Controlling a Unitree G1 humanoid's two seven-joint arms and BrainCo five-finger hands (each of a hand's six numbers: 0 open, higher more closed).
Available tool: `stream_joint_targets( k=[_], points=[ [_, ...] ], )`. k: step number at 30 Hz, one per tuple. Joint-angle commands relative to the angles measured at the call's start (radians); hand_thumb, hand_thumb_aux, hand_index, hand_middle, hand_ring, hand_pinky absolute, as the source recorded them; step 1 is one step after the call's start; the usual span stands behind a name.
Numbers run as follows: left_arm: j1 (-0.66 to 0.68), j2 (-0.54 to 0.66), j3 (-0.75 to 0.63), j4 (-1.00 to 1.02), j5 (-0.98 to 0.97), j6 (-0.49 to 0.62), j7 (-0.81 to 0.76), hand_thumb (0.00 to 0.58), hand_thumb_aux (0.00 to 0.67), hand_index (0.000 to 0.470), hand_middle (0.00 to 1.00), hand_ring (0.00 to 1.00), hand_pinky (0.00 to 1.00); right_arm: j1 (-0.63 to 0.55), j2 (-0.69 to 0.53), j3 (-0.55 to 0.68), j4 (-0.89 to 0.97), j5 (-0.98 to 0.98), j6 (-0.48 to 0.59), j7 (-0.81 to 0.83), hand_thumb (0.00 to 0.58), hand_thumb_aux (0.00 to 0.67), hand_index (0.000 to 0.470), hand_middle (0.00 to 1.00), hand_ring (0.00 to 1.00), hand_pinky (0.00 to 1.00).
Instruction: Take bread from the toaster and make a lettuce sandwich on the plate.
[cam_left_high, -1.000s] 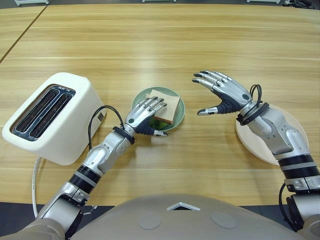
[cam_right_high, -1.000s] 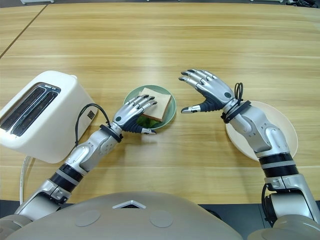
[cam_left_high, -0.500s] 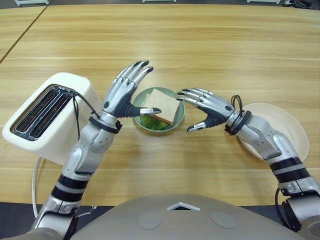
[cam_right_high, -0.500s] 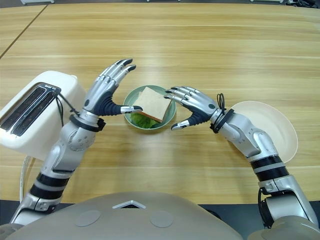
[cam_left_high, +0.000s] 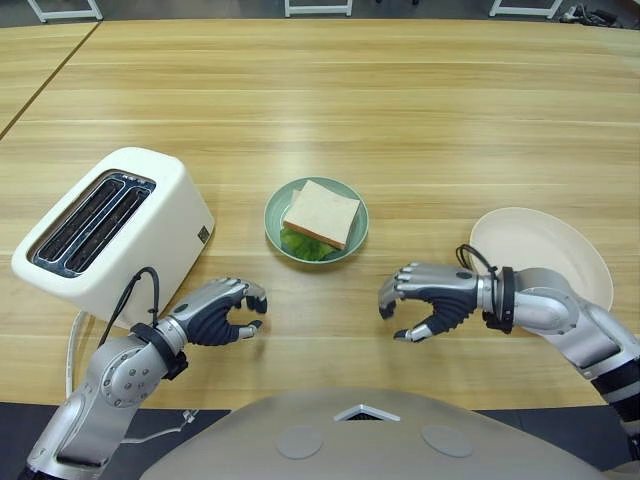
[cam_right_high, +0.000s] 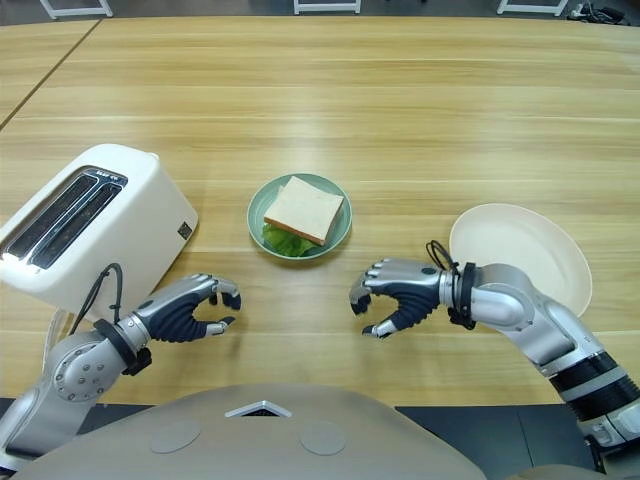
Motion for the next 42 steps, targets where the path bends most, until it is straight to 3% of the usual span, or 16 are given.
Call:
stream_joint_targets(
  k=[1, 6, 20, 25, 28, 29, 30, 31, 32, 33, 34, 38, 42],
  points=[
    [-0.109, -0.035, -0.076, 0.125, 0.093, 0.019, 0.005, 0.58, 0.67, 0.47, 1.0, 1.0, 1.0, -0.061, 0.117, 0.082, 0.082, -0.186, 0.071, -0.01, 0.58, 0.67, 0.47, 1.0, 1.0, 1.0],
    [-0.295, -0.102, -0.178, 0.337, 0.215, 0.02, 0.065, 0.58, 0.67, 0.47, 1.0, 1.0, 1.0, -0.145, 0.233, 0.157, 0.225, -0.407, 0.111, -0.098, 0.58, 0.67, 0.47, 1.0, 1.0, 1.0],
    [-0.727, -0.25, -0.325, 0.821, 0.346, -0.036, 0.331, 0.58, 0.67, 0.47, 1.0, 1.0, 1.0, -0.484, 0.44, 0.245, 0.726, -0.557, 0.154, -0.38, 0.58, 0.67, 0.47, 1.0, 1.0, 1.0],
    [-0.799, -0.28, -0.346, 0.908, 0.341, -0.055, 0.403, 0.572, 0.594, 0.417, 1.0, 1.0, 1.0, -0.589, 0.481, 0.277, 0.895, -0.588, 0.136, -0.511, 0.58, 0.67, 0.47, 0.78, 0.78, 0.78],
    [-0.819, -0.285, -0.352, 0.917, 0.335, -0.064, 0.435, 0.541, 0.497, 0.348, 1.0, 1.0, 1.0, -0.596, 0.47, 0.276, 0.889, -0.574, 0.108, -0.547, 0.568, 0.573, 0.402, 0.66, 0.66, 0.66],
    [-0.81, -0.282, -0.347, 0.888, 0.325, -0.068, 0.439, 0.493, 0.41, 0.288, 1.0, 1.0, 1.0, -0.578, 0.447, 0.261, 0.845, -0.556, 0.097, -0.546, 0.519, 0.452, 0.317, 0.57, 0.57, 0.57],
    [-0.794, -0.277, -0.337, 0.849, 0.313, -0.068, 0.438, 0.316, 0.218, 0.153, 0.82, 0.82, 0.82, -0.557, 0.423, 0.243, 0.794, -0.536, 0.085, -0.541, 0.458, 0.363, 0.254, 0.56, 0.56, 0.56],
    [-0.761, -0.27, -0.32, 0.774, 0.293, -0.065, 0.427, 0.092, 0.055, 0.039, 0.59, 0.59, 0.59, -0.515, 0.383, 0.208, 0.703, -0.503, 0.083, -0.522, 0.377, 0.273, 0.192, 0.47, 0.47, 0.47],
    [-0.712, -0.262, -0.298, 0.672, 0.27, -0.055, 0.409, 0.0, 0.0, 0.0, 0.0, 0.0, 0.0, -0.46, 0.338, 0.168, 0.594, -0.464, 0.085, -0.495, 0.108, 0.066, 0.046, 0.09, 0.09, 0.09],
    [-0.65, -0.253, -0.273, 0.551, 0.246, -0.038, 0.388, 0.0, 0.0, 0.0, 0.0, 0.0, 0.0, -0.398, 0.294, 0.123, 0.479, -0.42, 0.095, -0.465, 0.014, 0.008, 0.006, 0.0, 0.0, 0.0],
    [-0.584, -0.245, -0.247, 0.431, 0.23, -0.017, 0.368, 0.0, 0.0, 0.0, 0.0, 0.0, 0.0, -0.338, 0.257, 0.079, 0.372, -0.373, 0.11, -0.433, 0.0, 0.0, 0.0, 0.0, 0.0, 0.0],
    [-0.211, -0.243, -0.106, -0.026, 0.087, 0.032, 0.329, 0.0, 0.0, 0.0, 0.0, 0.0, 0.0, -0.08, 0.171, -0.087, 0.06, -0.007, 0.152, -0.326, 0.0, 0.0, 0.0, 0.0, 0.0, 0.0],
    [-0.018, -0.331, 0.023, -0.059, -0.327, -0.059, 0.354, 0.0, 0.0, 0.0, 0.0, 0.0, 0.0, -0.006, 0.279, -0.152, 0.049, 0.263, 0.173, -0.329, 0.0, 0.0, 0.0, 0.0, 0.0, 0.0]
  ],
)
